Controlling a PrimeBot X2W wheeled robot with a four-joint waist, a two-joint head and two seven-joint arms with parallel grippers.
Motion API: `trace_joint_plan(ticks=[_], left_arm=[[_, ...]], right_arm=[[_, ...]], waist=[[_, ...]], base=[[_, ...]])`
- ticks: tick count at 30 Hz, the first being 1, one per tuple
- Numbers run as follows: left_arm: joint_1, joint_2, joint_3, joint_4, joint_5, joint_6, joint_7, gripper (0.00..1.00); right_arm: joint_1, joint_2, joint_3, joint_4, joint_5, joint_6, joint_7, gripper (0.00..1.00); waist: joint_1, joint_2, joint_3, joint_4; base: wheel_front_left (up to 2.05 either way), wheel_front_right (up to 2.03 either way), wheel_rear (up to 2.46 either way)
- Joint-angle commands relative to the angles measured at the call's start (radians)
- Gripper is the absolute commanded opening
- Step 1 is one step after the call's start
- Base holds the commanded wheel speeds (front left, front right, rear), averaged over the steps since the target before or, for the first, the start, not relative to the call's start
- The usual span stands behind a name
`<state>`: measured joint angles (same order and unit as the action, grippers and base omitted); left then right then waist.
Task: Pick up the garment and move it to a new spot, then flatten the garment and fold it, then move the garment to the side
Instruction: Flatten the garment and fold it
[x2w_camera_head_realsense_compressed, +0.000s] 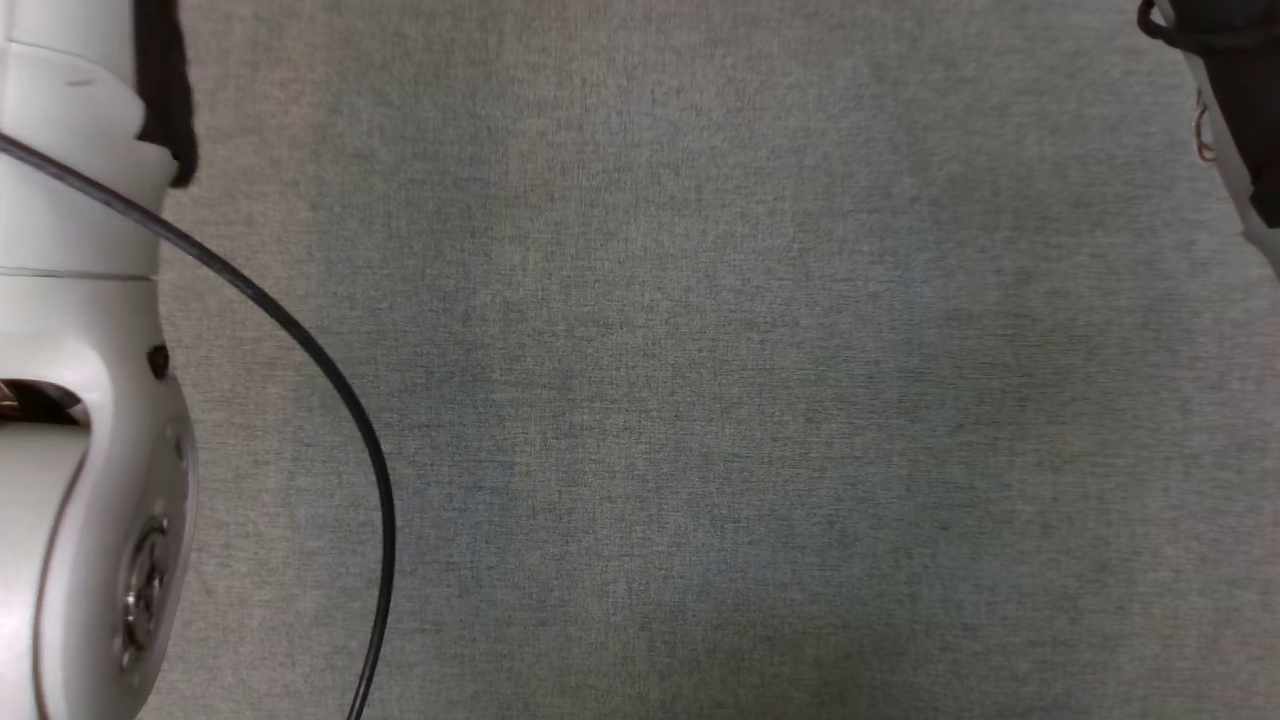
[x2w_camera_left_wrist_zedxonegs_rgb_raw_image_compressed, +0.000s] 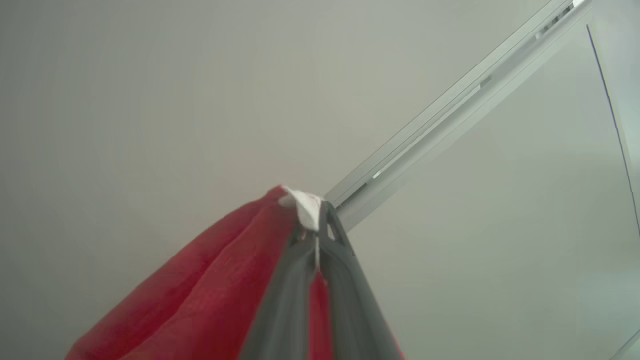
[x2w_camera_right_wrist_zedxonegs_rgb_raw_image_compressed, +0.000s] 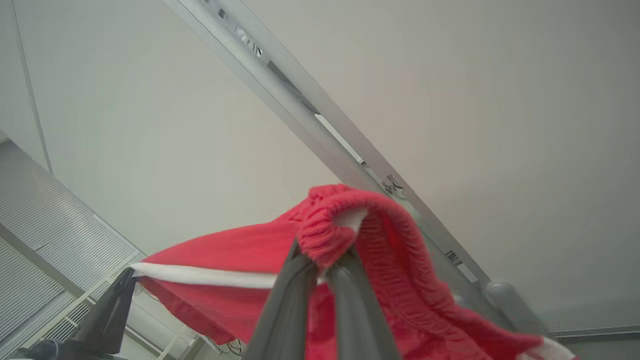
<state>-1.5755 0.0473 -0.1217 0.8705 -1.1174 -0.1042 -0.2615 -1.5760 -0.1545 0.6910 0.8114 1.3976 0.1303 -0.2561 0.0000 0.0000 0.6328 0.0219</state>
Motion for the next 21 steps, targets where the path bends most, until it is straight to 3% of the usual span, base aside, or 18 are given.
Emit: trace_joint_plan(ticks=[1,5,10,15,21], left_arm=[[0.011,0.007,0.036,-0.025,0.020,0.000,-0.003,0.00],[0.007,0.009,0.134,-0.149,0.104,-0.011,-0.005,0.00],[0.026,0.009,0.148,-0.318,0.169,-0.024,-0.005,0.00],[0.061,0.007,0.106,-0.487,0.170,-0.027,-0.004,0.00],[0.080,0.007,0.061,-0.605,0.162,-0.027,-0.003,0.00]], right_arm=[[0.002,-0.011,-0.014,-0.010,-0.015,0.001,-0.010,0.00],[-0.003,-0.012,-0.173,-0.089,-0.141,0.000,-0.012,0.00],[0.043,0.030,-0.349,-0.261,-0.286,0.000,-0.011,0.00],[0.083,0.061,-0.420,-0.402,-0.362,0.001,-0.010,0.00],[0.076,0.079,-0.445,-0.465,-0.373,0.001,-0.010,0.00]], waist=[[0.0000,0.0000,0.041,0.009],[0.0000,0.0000,0.079,0.011],[0.0000,0.0000,0.103,0.014],[0.0000,0.0000,0.118,0.017],[0.0000,0.0000,0.128,0.017]], base=[[0.00,0.00,0.00],[0.00,0.00,0.00],[0.00,0.00,0.00],[0.00,0.00,0.00],[0.00,0.00,0.00]])
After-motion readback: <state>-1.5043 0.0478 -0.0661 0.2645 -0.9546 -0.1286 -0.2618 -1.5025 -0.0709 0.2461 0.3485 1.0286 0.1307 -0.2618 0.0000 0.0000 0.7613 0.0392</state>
